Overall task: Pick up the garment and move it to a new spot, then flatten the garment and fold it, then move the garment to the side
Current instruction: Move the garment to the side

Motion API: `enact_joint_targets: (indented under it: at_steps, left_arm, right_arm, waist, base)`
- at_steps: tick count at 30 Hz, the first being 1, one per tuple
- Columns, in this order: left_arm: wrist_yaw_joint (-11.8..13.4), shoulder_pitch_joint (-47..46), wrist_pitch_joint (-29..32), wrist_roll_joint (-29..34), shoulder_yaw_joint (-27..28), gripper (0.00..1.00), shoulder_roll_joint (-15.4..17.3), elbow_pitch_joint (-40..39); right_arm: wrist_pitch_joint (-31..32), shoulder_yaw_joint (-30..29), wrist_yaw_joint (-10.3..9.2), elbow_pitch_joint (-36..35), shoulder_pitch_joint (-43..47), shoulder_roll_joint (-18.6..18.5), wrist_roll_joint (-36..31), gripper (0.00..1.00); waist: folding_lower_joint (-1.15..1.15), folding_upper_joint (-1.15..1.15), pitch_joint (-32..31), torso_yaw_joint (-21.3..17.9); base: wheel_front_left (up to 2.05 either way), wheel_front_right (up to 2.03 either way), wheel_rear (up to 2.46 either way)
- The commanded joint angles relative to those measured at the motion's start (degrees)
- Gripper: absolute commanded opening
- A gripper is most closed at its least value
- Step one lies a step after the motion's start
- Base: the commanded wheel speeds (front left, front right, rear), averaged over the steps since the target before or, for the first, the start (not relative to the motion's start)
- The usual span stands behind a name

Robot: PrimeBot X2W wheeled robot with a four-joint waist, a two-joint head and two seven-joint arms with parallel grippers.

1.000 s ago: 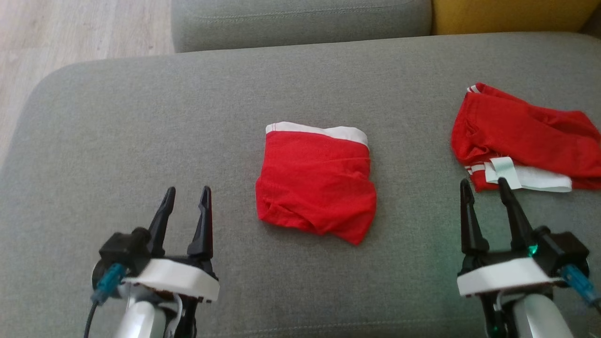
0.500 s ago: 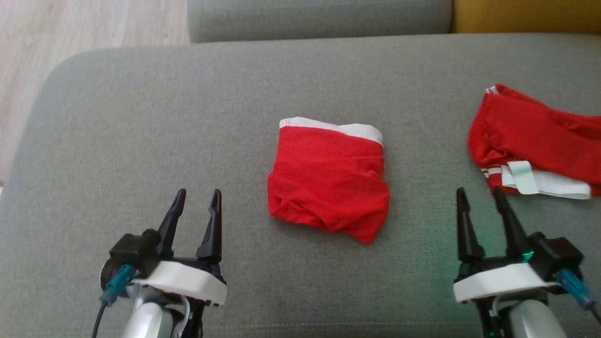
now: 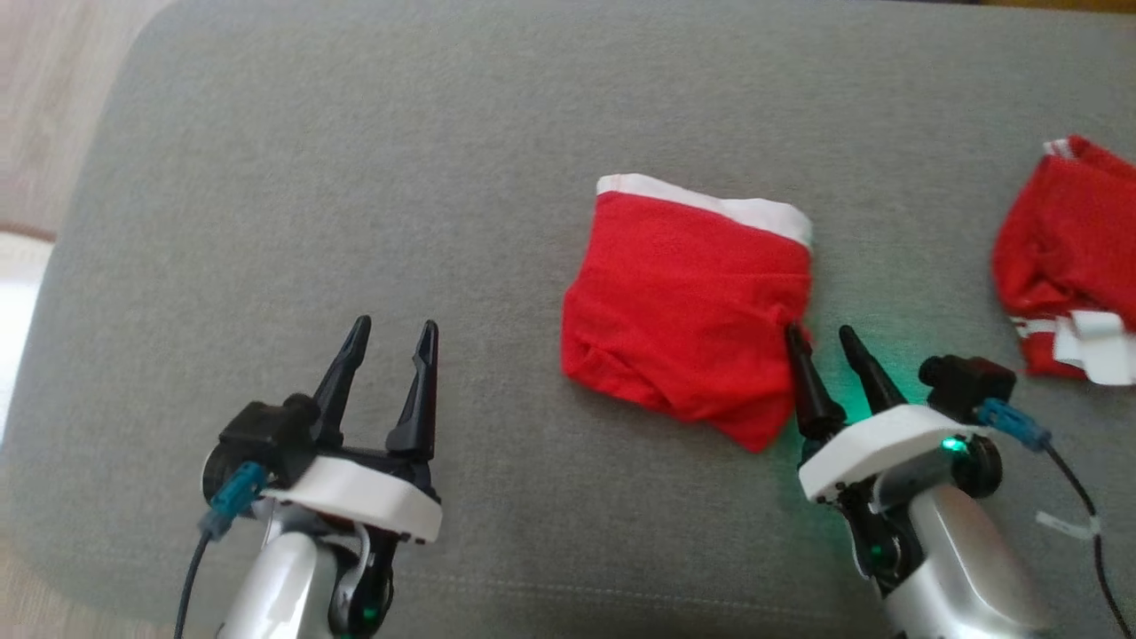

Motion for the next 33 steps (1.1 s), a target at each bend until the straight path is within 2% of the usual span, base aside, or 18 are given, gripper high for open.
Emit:
enact_joint_targets:
  at_steps: [1,6,10,11,12,17,23,29,33]
  left_arm:
    - [-0.38,-2.55,-0.70,-0.27,1.76,1.00,0.42,-1.35]
    - [-0.48,-3.50,-0.70,-0.50,1.85,1.00,0.42,-1.19]
    - [-0.48,-3.96,-0.70,-0.63,1.84,1.00,0.42,-1.11]
    - [-0.45,-4.03,-0.70,-0.66,1.86,1.00,0.42,-1.08]
    - [-0.42,-4.11,-0.70,-0.69,1.90,1.00,0.42,-1.04]
    - [-0.29,-4.12,-0.70,-0.68,2.28,1.00,0.42,-0.82]
    - [-0.24,-3.62,-0.70,-0.50,2.47,1.00,0.42,-0.82]
    - [-0.11,-2.95,-0.70,-0.25,3.03,1.00,0.42,-1.17]
    - [-0.20,-2.95,-0.70,0.07,3.65,1.00,0.42,-1.63]
  right_arm:
    - [0.03,2.02,0.39,0.55,-2.90,-0.13,0.78,1.00]
    - [-0.78,3.26,0.39,8.37,-7.19,-0.13,1.49,1.00]
    - [-1.73,4.79,0.39,13.92,-10.23,-0.13,-0.34,1.00]
    - [-1.98,5.27,0.39,15.00,-10.85,-0.13,-1.17,0.72]
    - [-2.38,5.67,0.39,15.88,-11.39,-0.13,-2.06,0.00]
    - [-4.59,6.56,0.39,18.46,-13.19,-0.13,-6.78,0.00]
    - [-6.54,4.42,0.39,18.00,-14.86,-0.13,-16.47,0.00]
    - [-4.02,1.45,0.39,12.10,-15.61,-0.51,-28.75,0.00]
    - [0.58,2.13,0.39,6.33,-16.28,-4.71,-31.73,0.00]
  waist:
    - [0.00,0.00,1.37,1.57]
    - [0.00,0.00,2.60,2.91]
    - [0.00,0.00,3.10,3.26]
    - [0.00,0.00,3.14,3.23]
    - [0.00,0.00,3.13,3.15]
    - [0.00,0.00,2.27,1.73]
    - [0.00,0.00,0.82,-0.78]
    - [0.00,0.00,-0.43,-4.85]
    - [0.00,0.00,0.10,-7.87]
  base:
    - [0.00,0.00,0.00]
    - [0.00,0.00,0.00]
    - [0.00,0.00,0.00]
    - [0.00,0.00,0.00]
    - [0.00,0.00,0.00]
    - [0.00,0.00,0.00]
    - [0.00,0.00,0.00]
    - [0.00,0.00,0.00]
    - [0.00,0.00,0.00]
